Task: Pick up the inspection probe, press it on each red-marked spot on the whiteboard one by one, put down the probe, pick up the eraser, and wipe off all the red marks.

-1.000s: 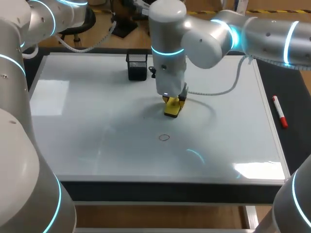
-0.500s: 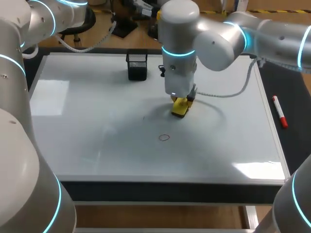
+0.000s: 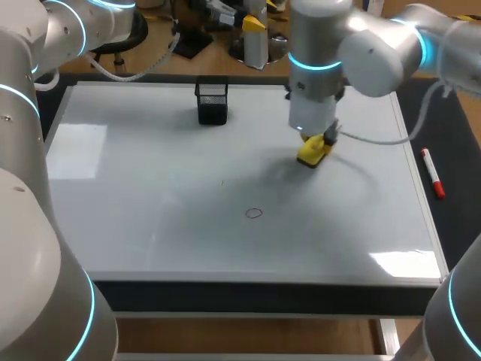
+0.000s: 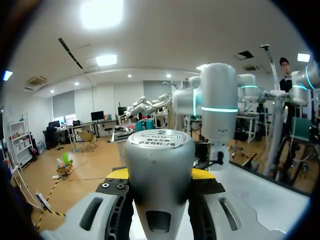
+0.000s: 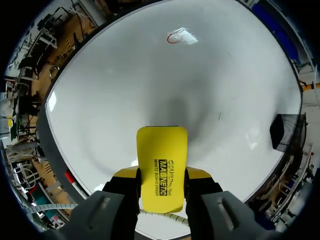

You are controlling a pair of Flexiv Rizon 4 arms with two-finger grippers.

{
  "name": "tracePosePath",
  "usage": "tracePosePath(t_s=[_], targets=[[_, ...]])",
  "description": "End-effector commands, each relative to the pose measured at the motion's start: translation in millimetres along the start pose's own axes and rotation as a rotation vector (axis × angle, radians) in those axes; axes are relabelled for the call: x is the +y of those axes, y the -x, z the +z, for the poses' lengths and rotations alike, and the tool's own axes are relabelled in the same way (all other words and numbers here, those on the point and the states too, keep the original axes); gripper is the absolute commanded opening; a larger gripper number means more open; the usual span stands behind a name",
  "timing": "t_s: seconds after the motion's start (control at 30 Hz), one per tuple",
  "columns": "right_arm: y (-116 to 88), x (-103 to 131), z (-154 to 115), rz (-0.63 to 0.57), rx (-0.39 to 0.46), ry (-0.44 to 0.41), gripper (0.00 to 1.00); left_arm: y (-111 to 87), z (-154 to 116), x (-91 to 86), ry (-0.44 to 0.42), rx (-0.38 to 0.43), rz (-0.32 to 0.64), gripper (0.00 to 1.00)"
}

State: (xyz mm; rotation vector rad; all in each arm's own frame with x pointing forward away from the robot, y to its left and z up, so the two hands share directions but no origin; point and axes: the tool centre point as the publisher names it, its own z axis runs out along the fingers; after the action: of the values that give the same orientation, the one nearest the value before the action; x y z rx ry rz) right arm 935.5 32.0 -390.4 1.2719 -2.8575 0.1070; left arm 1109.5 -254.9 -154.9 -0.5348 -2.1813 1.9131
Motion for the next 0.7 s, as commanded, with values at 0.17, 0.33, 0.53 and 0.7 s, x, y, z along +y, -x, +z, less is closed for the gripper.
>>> tracePosePath(t_s=[0.17, 0.33, 0.53, 0.7], targets=[[-52.0, -25.6, -9.4, 0.103, -0.036, 0.01, 0.0, 6.4, -2.4, 1.0, -0.004, 0.107, -0.002, 0.0], [-67.6, -33.9, -7.7, 0.148, -0.028, 0.013, 0.0, 6.4, -2.4, 1.0, -0.004, 0.107, -0.002, 0.0], [-74.7, -36.3, -5.1, 0.175, -0.028, 0.022, 0.0, 6.4, -2.4, 1.0, -0.004, 0.107, -0.002, 0.0], [-76.7, -37.3, -2.3, 0.191, -0.008, 0.029, 0.0, 6.4, -2.4, 1.0, -0.004, 0.107, -0.002, 0.0]])
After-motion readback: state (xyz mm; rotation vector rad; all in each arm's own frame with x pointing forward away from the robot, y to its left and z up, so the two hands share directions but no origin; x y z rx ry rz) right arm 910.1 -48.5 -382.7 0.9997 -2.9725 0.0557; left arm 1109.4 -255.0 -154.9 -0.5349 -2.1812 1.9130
